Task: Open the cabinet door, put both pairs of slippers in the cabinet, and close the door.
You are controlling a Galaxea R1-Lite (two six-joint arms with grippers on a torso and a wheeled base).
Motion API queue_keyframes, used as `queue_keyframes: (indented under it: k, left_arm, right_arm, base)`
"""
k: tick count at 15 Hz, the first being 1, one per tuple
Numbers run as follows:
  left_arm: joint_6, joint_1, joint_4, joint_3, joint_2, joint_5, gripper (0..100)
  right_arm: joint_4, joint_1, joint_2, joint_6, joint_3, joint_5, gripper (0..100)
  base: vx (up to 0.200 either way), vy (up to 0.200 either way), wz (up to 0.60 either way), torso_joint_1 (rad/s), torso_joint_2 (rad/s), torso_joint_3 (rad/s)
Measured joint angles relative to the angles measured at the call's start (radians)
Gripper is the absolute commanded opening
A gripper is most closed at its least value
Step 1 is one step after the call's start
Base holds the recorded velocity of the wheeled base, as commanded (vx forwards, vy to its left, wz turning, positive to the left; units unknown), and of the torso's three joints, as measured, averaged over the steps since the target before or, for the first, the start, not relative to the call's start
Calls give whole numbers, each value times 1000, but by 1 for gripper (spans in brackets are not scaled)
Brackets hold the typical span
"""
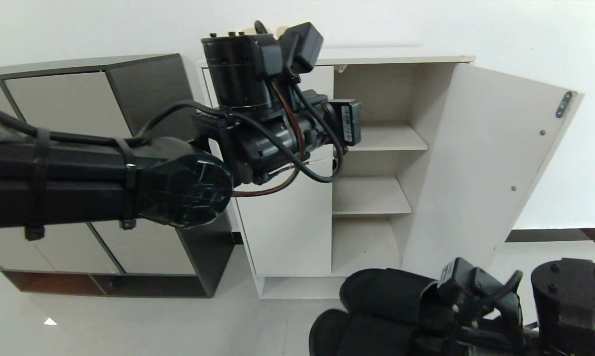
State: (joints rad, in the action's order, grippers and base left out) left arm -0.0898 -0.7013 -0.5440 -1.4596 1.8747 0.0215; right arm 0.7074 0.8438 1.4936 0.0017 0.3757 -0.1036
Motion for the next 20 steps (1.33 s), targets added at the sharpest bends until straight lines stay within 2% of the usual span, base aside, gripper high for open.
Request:
queue_keyframes:
  k: [3, 4, 5, 7, 8, 9, 11, 13, 15, 17, 18, 19, 20]
  left_arm:
    - [12, 41, 27, 81, -110, -139, 0]
    - [33, 47, 54, 150, -179, -182, 0]
    - [53, 50, 71, 216, -243, -212, 0]
    - [117, 61, 119, 397, -443, -279, 0]
    - [138, 81, 151, 474, -552, -315, 0]
    - [153, 117, 193, 547, -668, -345, 0]
    - [174, 231, 278, 703, -907, -399, 0]
    - [187, 418, 335, 886, -1152, -423, 0]
    - [199, 584, 414, 1083, -1405, -411, 0]
    - [204, 658, 500, 1255, -1605, -350, 0]
    - [202, 675, 509, 1329, -1689, -271, 0]
    - [180, 684, 503, 1384, -1754, -132, 0]
    - [146, 691, 525, 1414, -1796, -26, 0]
  right_arm:
    - [33, -29, 85, 99, 90, 240, 0]
    - [57, -33, 122, 123, 124, 345, 0]
    - [73, -38, 154, 140, 155, 409, 0]
    - [79, -48, 215, 147, 210, 541, 0]
    - [79, -63, 243, 148, 237, 587, 0]
    - [80, -76, 263, 149, 251, 595, 0]
    - [81, -81, 288, 149, 260, 597, 0]
    - [80, -85, 298, 146, 251, 601, 0]
    - [81, -83, 302, 147, 249, 600, 0]
    - [81, -83, 304, 147, 247, 599, 0]
    - [81, -83, 305, 148, 247, 598, 0]
    - [89, -82, 306, 148, 245, 599, 0]
    - [104, -80, 306, 147, 243, 594, 0]
  base:
    - [0, 0, 0, 0, 0, 0]
    - [0, 0, 0, 0, 0, 0]
    - [0, 0, 0, 0, 0, 0]
    - [0, 0, 0, 0, 0, 0]
    - [0, 0, 0, 0, 0, 0]
    - [0, 0, 0, 0, 0, 0]
    - [0, 0, 0, 0, 0, 0]
    - [0, 0, 0, 0, 0, 0]
    - [0, 0, 0, 0, 0, 0]
    - [0, 0, 0, 0, 0, 0]
    - [0, 0, 0, 0, 0, 0]
    - [0, 0, 0, 0, 0, 0]
    - [0, 0, 0, 0, 0, 0]
